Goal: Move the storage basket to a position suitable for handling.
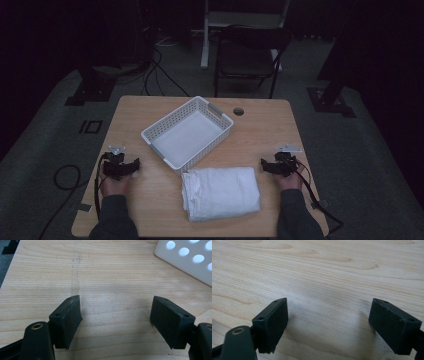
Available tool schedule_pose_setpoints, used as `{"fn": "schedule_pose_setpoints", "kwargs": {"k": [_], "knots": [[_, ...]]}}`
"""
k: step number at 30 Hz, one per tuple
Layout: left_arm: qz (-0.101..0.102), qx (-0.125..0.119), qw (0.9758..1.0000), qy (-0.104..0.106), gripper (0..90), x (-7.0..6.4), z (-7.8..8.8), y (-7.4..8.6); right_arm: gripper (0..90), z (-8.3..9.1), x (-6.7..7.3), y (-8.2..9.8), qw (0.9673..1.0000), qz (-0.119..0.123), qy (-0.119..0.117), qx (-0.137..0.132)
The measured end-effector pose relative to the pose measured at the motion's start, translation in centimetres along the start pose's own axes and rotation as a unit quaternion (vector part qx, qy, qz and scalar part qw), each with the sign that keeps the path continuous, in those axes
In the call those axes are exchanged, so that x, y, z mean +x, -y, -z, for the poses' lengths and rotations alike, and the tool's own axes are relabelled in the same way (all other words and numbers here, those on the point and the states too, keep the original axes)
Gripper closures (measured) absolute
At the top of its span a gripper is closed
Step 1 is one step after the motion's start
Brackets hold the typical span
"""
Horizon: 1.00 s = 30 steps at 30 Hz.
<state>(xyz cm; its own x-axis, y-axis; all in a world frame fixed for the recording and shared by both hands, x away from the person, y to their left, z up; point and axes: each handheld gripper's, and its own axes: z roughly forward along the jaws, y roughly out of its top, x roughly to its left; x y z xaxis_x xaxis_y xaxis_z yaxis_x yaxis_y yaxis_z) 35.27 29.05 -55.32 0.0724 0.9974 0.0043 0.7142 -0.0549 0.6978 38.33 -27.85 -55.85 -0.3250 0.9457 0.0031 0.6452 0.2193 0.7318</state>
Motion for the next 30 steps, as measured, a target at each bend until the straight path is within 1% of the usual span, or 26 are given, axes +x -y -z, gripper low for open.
{"fn": "schedule_pose_setpoints", "kwargs": {"k": [3, 8, 17, 21, 25, 27, 28, 29, 30], "knots": [[0.004, 0.001, 1.0000, -0.004, 24.6, -0.2, 0.0, -0.1, 15.7, 0.0, -0.1, 0.0, 1.0000, 0.002, -0.001, 0.000], [0.004, -0.002, 1.0000, -0.003, 25.0, -0.3, -0.1, -0.1, 15.7, 0.0, -0.1, 0.0, 1.0000, 0.002, -0.001, 0.000], [0.004, 0.000, 1.0000, -0.003, 25.8, -0.3, -0.1, -0.1, 15.7, 0.0, -0.1, 0.0, 1.0000, 0.002, -0.001, 0.000], [0.004, 0.002, 1.0000, -0.003, 30.4, -0.4, 0.1, -0.1, 15.7, 0.0, -0.1, 0.0, 1.0000, 0.002, -0.001, 0.000], [0.001, 0.006, 1.0000, 0.001, 34.2, -0.6, 0.2, -0.2, 15.5, 0.0, -0.1, 0.0, 1.0000, 0.002, -0.002, 0.000], [0.000, 0.002, 1.0000, 0.002, 35.0, -0.8, 0.4, -0.2, 15.5, 0.0, -0.1, 0.0, 1.0000, 0.002, -0.002, 0.000], [-0.002, -0.002, 1.0000, 0.002, 35.0, -0.9, 0.6, -0.3, 15.4, -0.1, -0.1, 0.0, 1.0000, 0.002, -0.002, 0.000], [-0.003, -0.013, 0.9999, 0.002, 35.2, -1.2, 1.0, -0.4, 15.4, -0.1, -0.1, 0.0, 1.0000, 0.002, -0.002, 0.000], [-0.003, -0.013, 0.9999, 0.002, 35.2, -1.2, 1.0, -0.4, 15.4, -0.1, -0.1, 0.0, 1.0000, 0.002, -0.002, 0.000]]}}
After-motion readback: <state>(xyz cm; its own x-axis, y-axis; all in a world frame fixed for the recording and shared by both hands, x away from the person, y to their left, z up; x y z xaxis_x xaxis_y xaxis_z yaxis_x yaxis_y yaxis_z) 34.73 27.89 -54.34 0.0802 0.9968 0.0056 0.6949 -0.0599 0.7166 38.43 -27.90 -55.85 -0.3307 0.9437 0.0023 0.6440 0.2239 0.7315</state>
